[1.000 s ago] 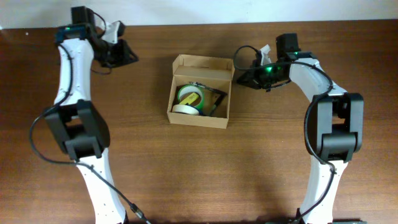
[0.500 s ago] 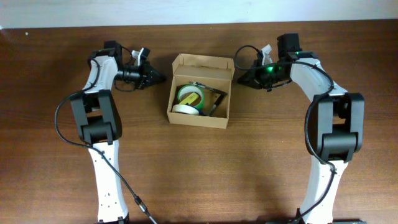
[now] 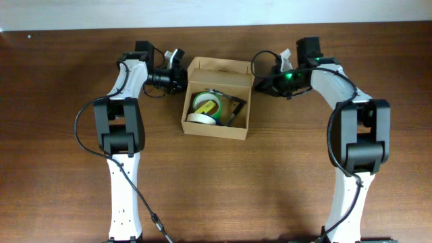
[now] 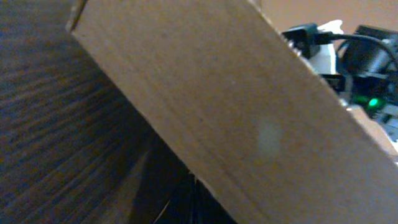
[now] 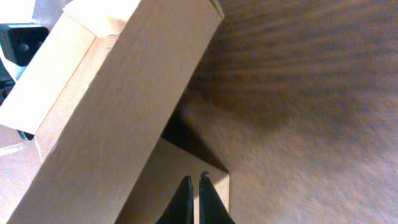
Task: Pack container
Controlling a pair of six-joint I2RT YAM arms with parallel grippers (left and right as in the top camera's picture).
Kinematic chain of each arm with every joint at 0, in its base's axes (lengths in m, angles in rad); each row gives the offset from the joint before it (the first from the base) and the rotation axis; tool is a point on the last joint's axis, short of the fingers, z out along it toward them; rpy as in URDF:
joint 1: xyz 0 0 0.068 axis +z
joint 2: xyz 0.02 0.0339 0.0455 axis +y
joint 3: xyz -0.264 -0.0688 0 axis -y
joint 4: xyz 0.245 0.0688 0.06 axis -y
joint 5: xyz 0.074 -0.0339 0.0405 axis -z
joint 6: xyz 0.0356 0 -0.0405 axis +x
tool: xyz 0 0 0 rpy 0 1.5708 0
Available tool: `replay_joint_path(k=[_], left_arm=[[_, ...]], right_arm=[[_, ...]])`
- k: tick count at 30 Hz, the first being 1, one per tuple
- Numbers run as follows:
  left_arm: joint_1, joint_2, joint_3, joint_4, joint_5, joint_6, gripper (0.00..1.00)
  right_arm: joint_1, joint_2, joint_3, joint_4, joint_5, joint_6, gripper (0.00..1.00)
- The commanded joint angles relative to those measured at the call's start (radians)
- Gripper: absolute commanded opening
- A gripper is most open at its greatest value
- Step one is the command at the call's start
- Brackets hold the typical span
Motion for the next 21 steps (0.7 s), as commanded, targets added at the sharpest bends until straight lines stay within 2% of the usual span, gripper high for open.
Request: replay_joint_path(k=[1,6,13,21], left_arm=[[0.008,0.019,0.002,0.045,0.120,0.005,0.02],[0.008,0.019,0.004,0.106,0.225,0.005,0.02],[0.025,0.018,0.043,0.158,0.352,0.005,0.02],[0.051,-0.026,0.172,0.111,0.333,-0.007,0.02]], right_arm=[[0.024,0.019,0.012,0.066,-0.056,0.000,0.04],[0.024,0.019,0.012,0.165,-0.127,0.004,0.04],[0.023,0.018,0.021,0.347,-0.345,0.005,0.04],[0.032,0.008,0.106,0.291,-0.384,0.038,0.04]])
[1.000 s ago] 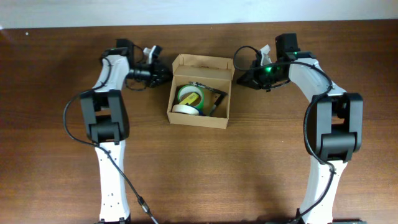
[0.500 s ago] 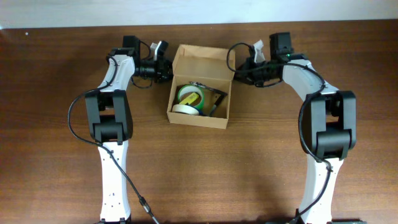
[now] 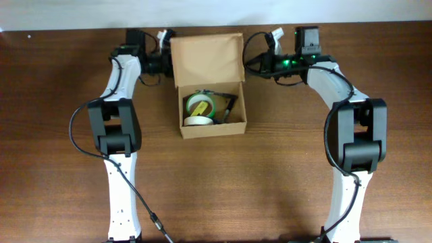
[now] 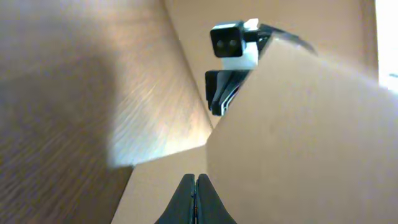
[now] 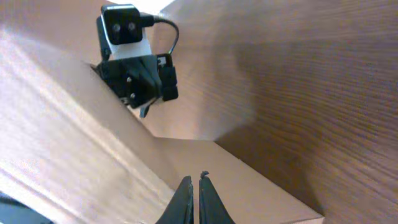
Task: Pack container
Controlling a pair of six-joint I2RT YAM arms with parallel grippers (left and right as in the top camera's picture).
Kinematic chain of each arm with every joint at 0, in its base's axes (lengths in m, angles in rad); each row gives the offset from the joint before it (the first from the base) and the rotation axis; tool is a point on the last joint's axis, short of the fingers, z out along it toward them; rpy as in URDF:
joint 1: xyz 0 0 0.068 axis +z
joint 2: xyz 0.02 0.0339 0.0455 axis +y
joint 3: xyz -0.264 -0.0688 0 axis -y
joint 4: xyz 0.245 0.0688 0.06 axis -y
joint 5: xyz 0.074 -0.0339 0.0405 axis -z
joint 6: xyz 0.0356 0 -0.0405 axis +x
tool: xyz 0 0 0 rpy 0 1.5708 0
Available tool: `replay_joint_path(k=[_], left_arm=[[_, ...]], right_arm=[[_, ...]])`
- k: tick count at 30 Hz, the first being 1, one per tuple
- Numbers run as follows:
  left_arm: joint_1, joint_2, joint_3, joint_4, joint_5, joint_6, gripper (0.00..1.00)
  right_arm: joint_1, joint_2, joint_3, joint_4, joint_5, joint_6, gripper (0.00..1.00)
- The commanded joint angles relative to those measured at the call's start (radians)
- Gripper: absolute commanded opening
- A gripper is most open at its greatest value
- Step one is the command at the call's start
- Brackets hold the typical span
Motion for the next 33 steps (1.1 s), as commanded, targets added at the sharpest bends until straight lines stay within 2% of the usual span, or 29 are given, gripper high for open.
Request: replay_joint_path(k=[1,4,6,12,15,18,24,28,33], left_arm=[[0.016,-0.036,0.065,-0.041,-0.002,-0.006,0.02],[0.016,-0.063,0.074,-0.098,-0.056,0.001,0.02],[0.015,-0.085,0.074,-0.163,-0.080,0.046,0.02],[0.014,-0.143,0.075,-0.456,-0.217,0.298,0.02],[0.015,-0.178,0.075,-0.554,-0.251,0.399,0.02],[0.016,-0.206,0.074,-0.584,-0.262,0.409,0.02],[-0.001,-0.268,0.074,-0.764,-0.418,0.502,0.02],[-0.022,-0.306,0.074,-0.789,-0.534,0.495,0.02],[-0.061,-0.367,0.074,-0.783,-0.752,0.401,0.02]], right_arm=[[0.013,-0.008,0.054,-0.032,-0.050,0.008,0.04],[0.019,-0.027,0.067,-0.046,-0.021,0.008,0.04],[0.024,-0.046,0.068,-0.061,0.014,0.004,0.04],[0.034,-0.085,0.068,-0.143,0.103,-0.037,0.04],[0.034,-0.103,0.068,-0.173,0.128,-0.070,0.04],[0.039,-0.134,0.068,-0.217,0.164,-0.109,0.04],[0.071,-0.237,0.068,-0.415,0.355,-0.251,0.04],[0.113,-0.321,0.068,-0.532,0.510,-0.313,0.04],[0.161,-0.397,0.068,-0.607,0.644,-0.318,0.04]])
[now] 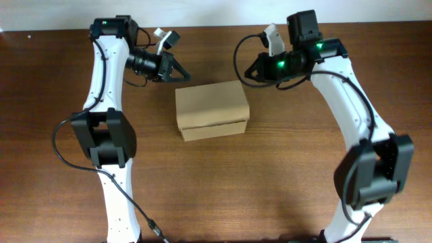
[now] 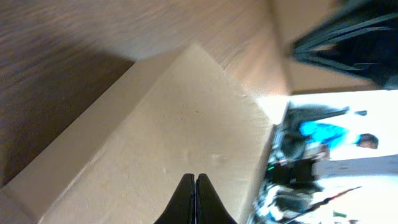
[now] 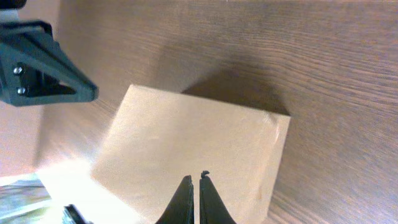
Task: Pack container
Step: 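Press down on the closed lid with both grippers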
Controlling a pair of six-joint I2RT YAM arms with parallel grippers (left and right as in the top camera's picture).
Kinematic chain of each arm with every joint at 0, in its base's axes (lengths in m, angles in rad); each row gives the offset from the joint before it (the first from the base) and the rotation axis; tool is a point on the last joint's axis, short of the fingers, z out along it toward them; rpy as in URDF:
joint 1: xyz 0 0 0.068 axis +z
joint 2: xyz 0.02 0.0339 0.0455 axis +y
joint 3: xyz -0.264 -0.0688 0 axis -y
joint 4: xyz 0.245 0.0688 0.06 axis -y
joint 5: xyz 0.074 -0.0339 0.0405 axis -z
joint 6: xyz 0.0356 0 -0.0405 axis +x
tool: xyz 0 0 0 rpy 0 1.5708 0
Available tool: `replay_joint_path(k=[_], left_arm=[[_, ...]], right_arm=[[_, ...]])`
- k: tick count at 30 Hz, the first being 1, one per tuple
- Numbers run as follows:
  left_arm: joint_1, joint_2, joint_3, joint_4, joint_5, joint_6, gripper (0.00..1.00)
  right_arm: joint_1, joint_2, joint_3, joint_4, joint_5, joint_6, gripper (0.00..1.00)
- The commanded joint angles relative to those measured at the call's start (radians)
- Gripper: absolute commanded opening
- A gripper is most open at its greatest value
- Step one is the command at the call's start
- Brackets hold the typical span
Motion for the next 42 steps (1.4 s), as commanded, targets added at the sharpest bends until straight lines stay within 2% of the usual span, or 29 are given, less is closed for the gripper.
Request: replay_joint_path(k=[1,6,12,17,22,26,28,37,42], left_arm=[[-0.036,-0.103,0.014,0.000,-0.259,-0.076,0.02],[-0.054,-0.203,0.014,0.011,-0.460,-0.191,0.02],[-0.062,-0.369,-0.048,0.009,-0.610,-0.261,0.02],[-0.129,-0.482,-0.260,0.052,-0.818,-0.330,0.02],[-0.211,-0.598,-0.521,0.187,-0.913,-0.341,0.02],[-0.222,-0.708,-0.684,0.369,-0.924,-0.344,0.05],[-0.222,-0.721,-0.728,0.450,-0.883,-0.355,0.06],[-0.224,-0.711,-0.953,0.634,-0.760,-0.355,0.07],[-0.224,-0.711,-1.033,0.675,-0.710,-0.355,0.08]], right_arm=[[0.039,-0.076,0.016,-0.047,0.173,-0.043,0.04],[0.073,-0.110,0.016,-0.161,0.293,-0.063,0.04],[0.109,-0.116,0.016,-0.267,0.325,-0.092,0.04],[0.153,-0.116,0.016,-0.275,0.356,-0.095,0.04],[0.166,-0.116,0.016,-0.278,0.366,-0.095,0.04],[0.165,-0.116,0.016,-0.285,0.367,-0.095,0.04],[0.166,-0.116,0.016,-0.281,0.366,-0.095,0.04],[0.206,-0.066,0.013,-0.262,0.366,-0.136,0.04],[0.210,-0.031,0.005,-0.259,0.366,-0.136,0.04]])
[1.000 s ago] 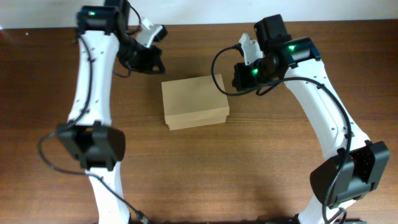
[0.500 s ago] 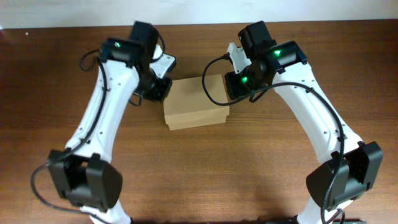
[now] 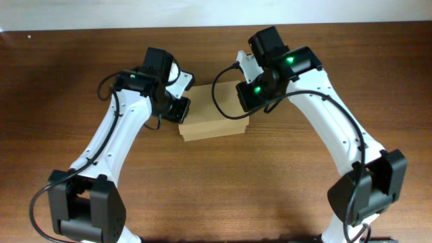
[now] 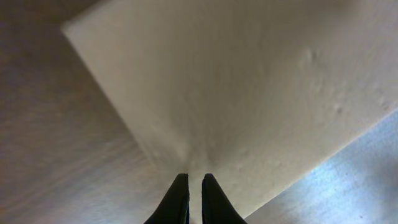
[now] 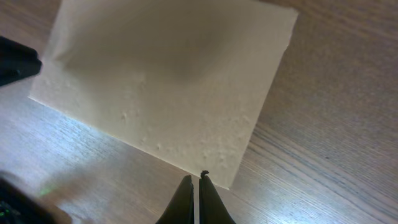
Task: Pack container
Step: 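Press down on the closed lid with both grippers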
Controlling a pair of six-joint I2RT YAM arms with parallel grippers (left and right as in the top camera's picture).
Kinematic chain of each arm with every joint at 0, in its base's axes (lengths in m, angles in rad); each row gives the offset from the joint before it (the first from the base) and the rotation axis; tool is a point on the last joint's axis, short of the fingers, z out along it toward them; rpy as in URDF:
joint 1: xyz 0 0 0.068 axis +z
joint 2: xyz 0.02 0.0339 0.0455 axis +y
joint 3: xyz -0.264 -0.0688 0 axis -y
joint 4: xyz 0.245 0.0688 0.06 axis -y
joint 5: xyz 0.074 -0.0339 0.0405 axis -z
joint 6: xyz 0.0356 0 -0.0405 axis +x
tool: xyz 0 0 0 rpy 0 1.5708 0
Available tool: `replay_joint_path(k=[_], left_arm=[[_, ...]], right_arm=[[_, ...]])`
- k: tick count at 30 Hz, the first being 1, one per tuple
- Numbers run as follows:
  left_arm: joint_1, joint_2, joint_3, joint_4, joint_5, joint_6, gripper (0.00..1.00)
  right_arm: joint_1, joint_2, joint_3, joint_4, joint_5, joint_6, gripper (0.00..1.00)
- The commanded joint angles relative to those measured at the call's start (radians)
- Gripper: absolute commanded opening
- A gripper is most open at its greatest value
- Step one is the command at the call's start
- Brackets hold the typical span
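Note:
The brown cardboard box (image 3: 212, 118) sits on the table with its lid down, so its contents are hidden. My left gripper (image 3: 177, 108) is low over the lid's left end. In the left wrist view the pale lid (image 4: 249, 81) fills the frame, and the left gripper (image 4: 192, 180) is shut with only a thin slit, holding nothing. My right gripper (image 3: 246, 101) is over the lid's right end. Seen from the right wrist, the right gripper (image 5: 196, 179) is shut and empty at the front right corner of the box (image 5: 168, 74).
The dark wooden table (image 3: 216, 189) runs all round the box. A pale wall strip (image 3: 216, 12) borders its far edge. Both arms reach in from the near side and arch over the table's middle.
Both grippers were behind the closed box and apart from it. Now each is low over one end of the lid. The box has stayed where it was, lid down.
First the box stood open with a roll of tape and a dark item inside, a shut gripper at each side. Then the lid was up at the back between the grippers. Later it lay closed with both grippers behind; now they are over it.

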Motion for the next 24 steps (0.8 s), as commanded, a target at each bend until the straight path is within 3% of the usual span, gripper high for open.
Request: replay_joint_path(k=[1,15,19,24], left_arm=[[0.000,-0.002,-0.052,0.023,0.060,-0.009,0.08],[0.000,0.000,-0.137,0.077,0.043,-0.005,0.13],[0.001,0.000,-0.145,0.086,0.032,-0.005,0.22],[0.001,-0.001,-0.143,0.111,0.033,-0.006,0.23]], right_arm=[[0.009,0.037,-0.005,0.008,0.012,-0.012,0.04],[0.016,0.137,-0.039,0.014,-0.011,-0.013,0.04],[0.016,0.169,-0.040,0.013,-0.010,-0.013,0.04],[0.015,0.193,-0.040,0.007,-0.007,-0.013,0.04]])
